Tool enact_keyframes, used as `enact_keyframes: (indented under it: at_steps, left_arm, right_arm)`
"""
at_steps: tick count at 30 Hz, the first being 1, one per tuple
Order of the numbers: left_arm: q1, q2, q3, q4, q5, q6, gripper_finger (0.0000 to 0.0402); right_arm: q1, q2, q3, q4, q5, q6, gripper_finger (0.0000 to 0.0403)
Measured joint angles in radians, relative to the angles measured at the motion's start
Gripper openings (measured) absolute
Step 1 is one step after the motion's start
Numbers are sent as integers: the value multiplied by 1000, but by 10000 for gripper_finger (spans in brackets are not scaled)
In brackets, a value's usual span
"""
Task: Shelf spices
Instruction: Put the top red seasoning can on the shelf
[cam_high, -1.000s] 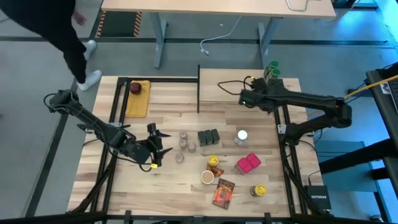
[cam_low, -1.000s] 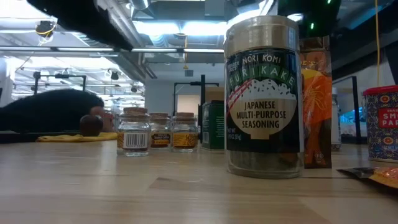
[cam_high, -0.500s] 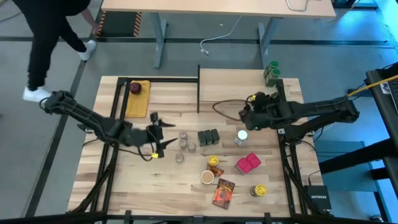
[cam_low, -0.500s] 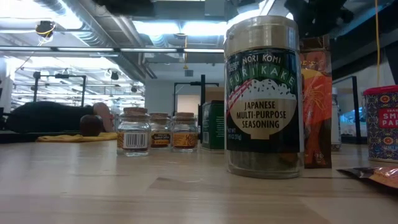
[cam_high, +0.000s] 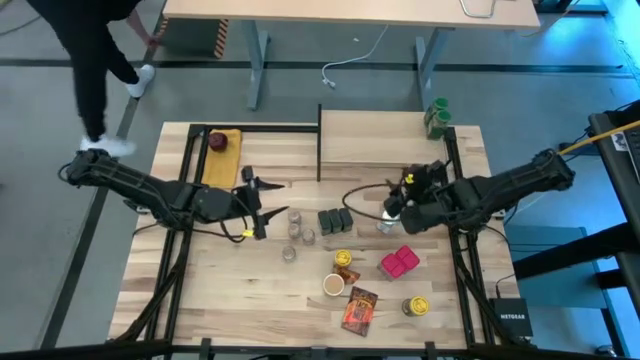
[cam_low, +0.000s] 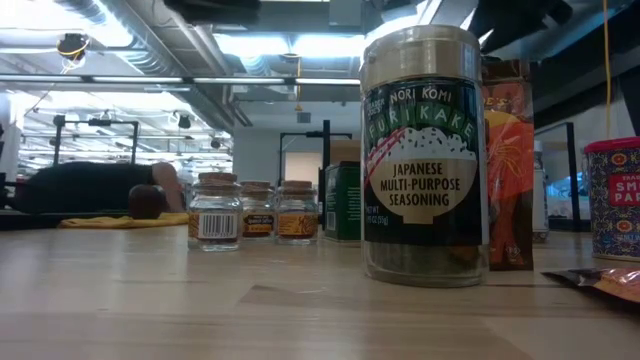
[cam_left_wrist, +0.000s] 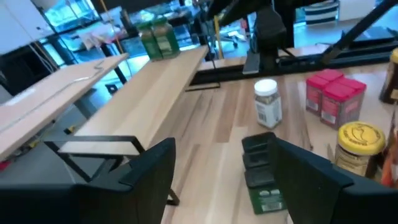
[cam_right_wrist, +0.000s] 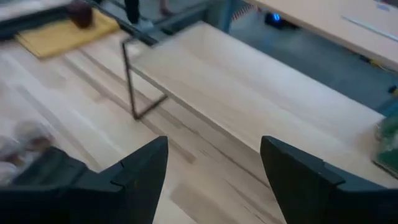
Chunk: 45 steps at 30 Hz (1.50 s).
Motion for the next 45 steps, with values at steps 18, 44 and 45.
enact_keyframes:
  at_steps: [18, 44, 45]
  left_arm:
    - [-97, -127, 0, -154, 23, -81, 249]
    - [-118, -160, 0, -207, -7, -153, 249]
    - [-118, -160, 0, -208, -7, -152, 249]
  right_arm:
    - [214, 87, -34, 321, -88, -190, 264]
    - [161, 114, -33, 474, -358, -347, 264]
    - [161, 114, -33, 471, -417, -339, 264]
